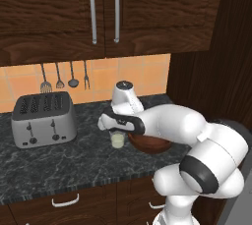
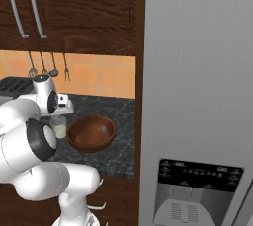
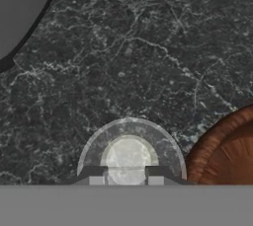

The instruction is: Grab a lemon wedge from the fridge and one ice cube from the ice bowl, and put them in the glass of lemonade.

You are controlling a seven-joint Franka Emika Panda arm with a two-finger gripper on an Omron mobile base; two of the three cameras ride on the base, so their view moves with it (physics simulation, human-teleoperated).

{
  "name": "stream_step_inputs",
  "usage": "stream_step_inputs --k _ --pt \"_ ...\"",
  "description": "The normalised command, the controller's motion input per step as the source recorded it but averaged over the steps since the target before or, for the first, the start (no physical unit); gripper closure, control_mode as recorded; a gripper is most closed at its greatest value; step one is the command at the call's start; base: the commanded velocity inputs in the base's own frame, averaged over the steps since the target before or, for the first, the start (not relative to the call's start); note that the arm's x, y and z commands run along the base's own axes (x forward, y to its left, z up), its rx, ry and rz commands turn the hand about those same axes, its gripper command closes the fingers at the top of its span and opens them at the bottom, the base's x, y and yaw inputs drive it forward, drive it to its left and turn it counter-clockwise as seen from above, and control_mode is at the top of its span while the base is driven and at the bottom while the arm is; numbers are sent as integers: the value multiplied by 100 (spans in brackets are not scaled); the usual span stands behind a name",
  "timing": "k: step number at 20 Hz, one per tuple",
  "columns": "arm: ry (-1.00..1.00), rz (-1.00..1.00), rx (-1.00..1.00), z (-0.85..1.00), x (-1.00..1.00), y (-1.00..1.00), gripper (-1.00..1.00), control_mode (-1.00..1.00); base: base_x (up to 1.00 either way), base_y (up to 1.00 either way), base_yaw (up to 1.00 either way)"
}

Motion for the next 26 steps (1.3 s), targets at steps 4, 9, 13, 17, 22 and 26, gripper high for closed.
stream_step_inputs --k 4,9,13,17,22,26 --pt "0 0 1 -8 0 -1 100 -100 0 0 0" --pt "0 0 1 -18 0 0 100 -100 0 0 0" --pt "0 0 0 0 0 0 -100 -100 0 0 0" --pt "-1 0 0 3 -1 0 -100 -100 0 0 0" --pt "-3 0 0 1 -4 0 -100 -100 0 0 0" --pt "-5 0 -2 24 -10 1 -100 -100 0 0 0"
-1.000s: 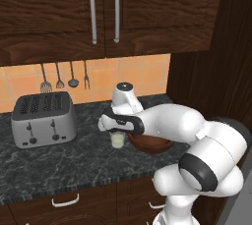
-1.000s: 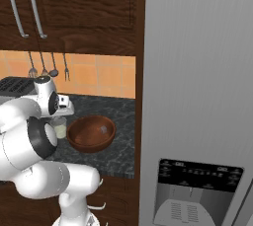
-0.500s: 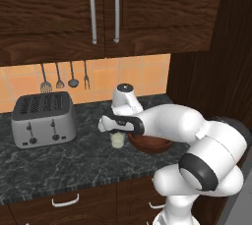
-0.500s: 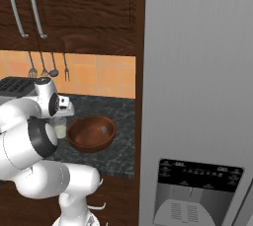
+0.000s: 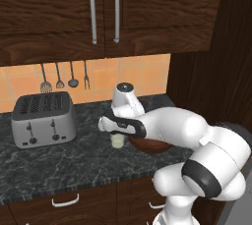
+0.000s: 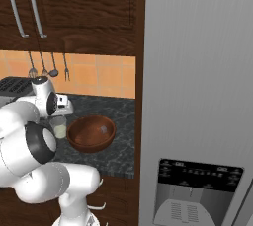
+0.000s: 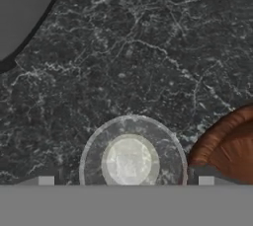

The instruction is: Grab a lemon wedge from the fridge and one ice cube from the ice bowl, and put them in the glass of lemonade.

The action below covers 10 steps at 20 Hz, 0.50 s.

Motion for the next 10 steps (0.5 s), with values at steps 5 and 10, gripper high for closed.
stream_step_inputs --k 5,10 --pt "-14 0 2 33 -26 -1 -100 -100 0 0 0" --pt "-13 0 5 2 -41 -18 -100 -100 0 0 0"
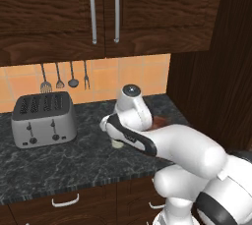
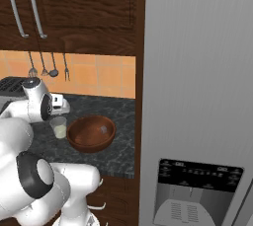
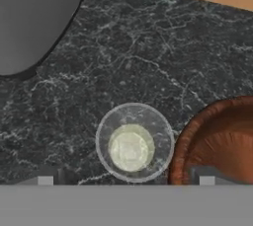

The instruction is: Grab a lemon wedge from the fridge and one ice cube from the ice bowl, and put them in the glass of lemonade.

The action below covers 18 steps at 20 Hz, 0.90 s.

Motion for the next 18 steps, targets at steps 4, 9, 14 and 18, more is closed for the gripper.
stream_step_inputs --k 4,9,14,18 --pt "-11 0 6 0 -38 -34 -100 -100 0 0 0" --pt "-11 0 5 0 -38 -33 -100 -100 0 0 0" --pt "-1 -1 9 1 -29 -64 -100 -100 0 0 0" --pt "1 -10 0 71 -70 -72 -100 -100 0 0 0"
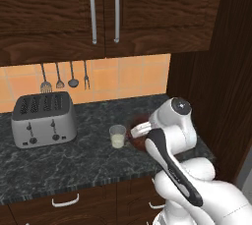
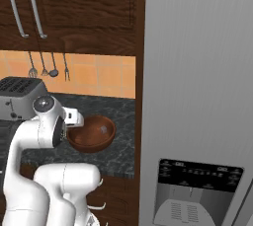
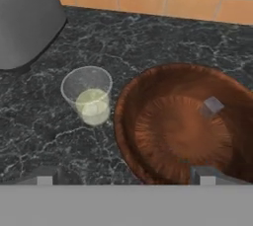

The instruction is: Grab a lemon wedge from the fridge and one ice cube from the ice bowl, and put them in the glass of lemonade.

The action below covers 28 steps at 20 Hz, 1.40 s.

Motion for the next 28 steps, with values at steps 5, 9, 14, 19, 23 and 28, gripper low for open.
stream_step_inputs --k 5,9,14,19,23,28 --pt "18 -27 1 88 -88 -76 -100 -100 0 0 0" --pt "-6 -24 1 17 -99 -31 -100 -100 0 0 0" --pt "-15 -13 1 0 -100 -7 -100 -100 0 0 0" --pt "-12 -3 2 0 -63 -1 -100 -100 0 0 0" --pt "0 1 0 0 -8 0 -100 -100 0 0 0" --pt "0 0 0 0 0 0 -100 100 -48 0 -4"
